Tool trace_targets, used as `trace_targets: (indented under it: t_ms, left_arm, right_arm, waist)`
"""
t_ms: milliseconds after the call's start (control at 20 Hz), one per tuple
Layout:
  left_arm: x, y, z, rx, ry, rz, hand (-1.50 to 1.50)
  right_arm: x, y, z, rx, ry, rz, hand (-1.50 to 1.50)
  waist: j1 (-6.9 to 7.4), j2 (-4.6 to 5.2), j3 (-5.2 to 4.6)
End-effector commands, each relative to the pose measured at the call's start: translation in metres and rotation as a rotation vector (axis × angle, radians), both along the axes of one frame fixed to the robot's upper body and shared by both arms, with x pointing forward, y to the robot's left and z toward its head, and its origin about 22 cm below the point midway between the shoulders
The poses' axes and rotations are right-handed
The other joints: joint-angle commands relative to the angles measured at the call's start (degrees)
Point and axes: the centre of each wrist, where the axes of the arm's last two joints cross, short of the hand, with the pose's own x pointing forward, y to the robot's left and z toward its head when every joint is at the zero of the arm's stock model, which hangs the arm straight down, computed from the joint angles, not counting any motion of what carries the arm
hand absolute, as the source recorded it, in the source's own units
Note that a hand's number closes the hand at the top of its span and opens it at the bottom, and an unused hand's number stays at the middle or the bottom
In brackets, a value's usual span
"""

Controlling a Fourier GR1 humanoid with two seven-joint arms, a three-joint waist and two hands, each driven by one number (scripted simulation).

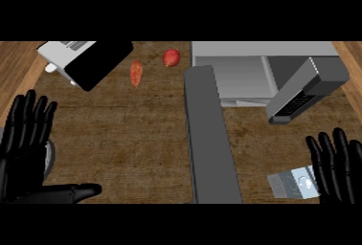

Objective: Pick up the milk, place it into the microwave and close the microwave

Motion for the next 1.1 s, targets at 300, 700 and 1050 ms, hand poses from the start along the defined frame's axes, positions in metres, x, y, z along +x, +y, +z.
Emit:
trace_targets:
  t_ms: [300, 700, 1050]
  left_arm:
    - [-0.052, -0.003, -0.012, -0.025, 0.024, 0.014, -1.50]
    - [-0.076, 0.008, -0.032, -0.031, 0.031, -0.006, -1.50]
    - [-0.092, 0.005, -0.034, -0.002, 0.041, -0.007, -1.50]
  right_arm:
    - [-0.024, 0.015, -0.021, -0.016, 0.018, -0.108, -1.50]
    - [-0.013, 0.011, -0.037, -0.110, 0.006, -0.301, -1.50]
    - [0.005, 0.008, -0.058, -0.134, 0.015, -0.395, -1.50]
  waist:
    - [0.34, 0.02, 0.02]
    - [0.52, 0.09, 0.00]
    - [0.61, 0.11, 0.01]
